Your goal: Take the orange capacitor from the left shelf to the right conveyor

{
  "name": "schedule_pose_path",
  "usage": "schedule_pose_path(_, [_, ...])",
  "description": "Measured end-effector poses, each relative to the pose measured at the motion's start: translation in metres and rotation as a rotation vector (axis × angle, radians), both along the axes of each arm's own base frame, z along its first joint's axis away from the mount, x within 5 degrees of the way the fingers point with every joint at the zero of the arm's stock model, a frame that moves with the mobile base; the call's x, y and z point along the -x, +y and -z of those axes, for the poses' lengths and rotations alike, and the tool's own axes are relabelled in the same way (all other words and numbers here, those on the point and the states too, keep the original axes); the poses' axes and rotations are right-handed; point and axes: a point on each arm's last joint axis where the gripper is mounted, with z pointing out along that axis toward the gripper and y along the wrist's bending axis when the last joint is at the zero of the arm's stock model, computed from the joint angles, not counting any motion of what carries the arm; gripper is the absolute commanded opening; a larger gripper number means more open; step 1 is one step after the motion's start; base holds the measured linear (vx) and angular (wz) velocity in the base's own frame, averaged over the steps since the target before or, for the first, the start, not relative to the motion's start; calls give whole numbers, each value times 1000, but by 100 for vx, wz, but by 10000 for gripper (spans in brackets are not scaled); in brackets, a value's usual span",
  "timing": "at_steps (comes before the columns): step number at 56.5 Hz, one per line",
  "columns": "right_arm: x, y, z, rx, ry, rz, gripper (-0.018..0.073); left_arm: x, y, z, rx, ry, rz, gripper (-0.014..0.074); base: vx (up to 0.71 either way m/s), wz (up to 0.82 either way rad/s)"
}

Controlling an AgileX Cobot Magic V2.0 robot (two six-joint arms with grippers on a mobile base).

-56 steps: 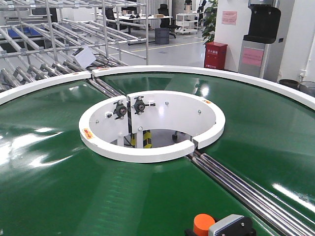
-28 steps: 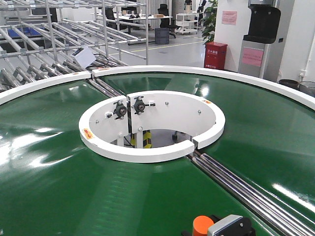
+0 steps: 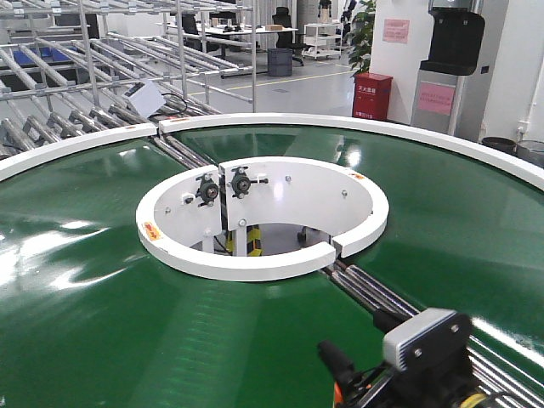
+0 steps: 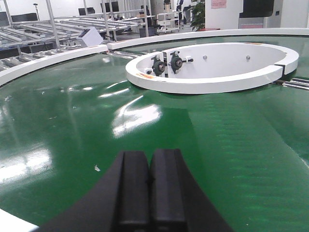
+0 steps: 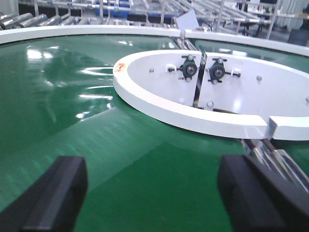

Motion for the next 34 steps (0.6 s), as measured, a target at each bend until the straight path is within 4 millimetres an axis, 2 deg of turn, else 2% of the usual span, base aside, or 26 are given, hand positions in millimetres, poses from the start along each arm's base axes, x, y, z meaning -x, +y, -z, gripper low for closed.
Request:
schedule_pose_path(9, [43, -19, -48, 10, 73, 37, 34, 0, 0, 0, 0, 0, 0, -6, 0, 0])
schedule_pose_path(11, [54, -25, -57, 13, 88, 58, -16, 0, 0, 0, 0, 0, 0, -6, 0, 0])
schedule_pose_path(17, [87, -46, -75, 17, 148, 167, -13, 0, 0, 0, 0, 0, 0, -6, 0, 0])
schedule_pose_path(24, [116, -67, -81, 26, 205, 276, -10, 0, 0, 0, 0, 0, 0, -6, 0, 0])
schedule_pose_path(34, [140, -80, -88, 9, 197, 330, -10, 0, 0, 0, 0, 0, 0, -6, 0, 0])
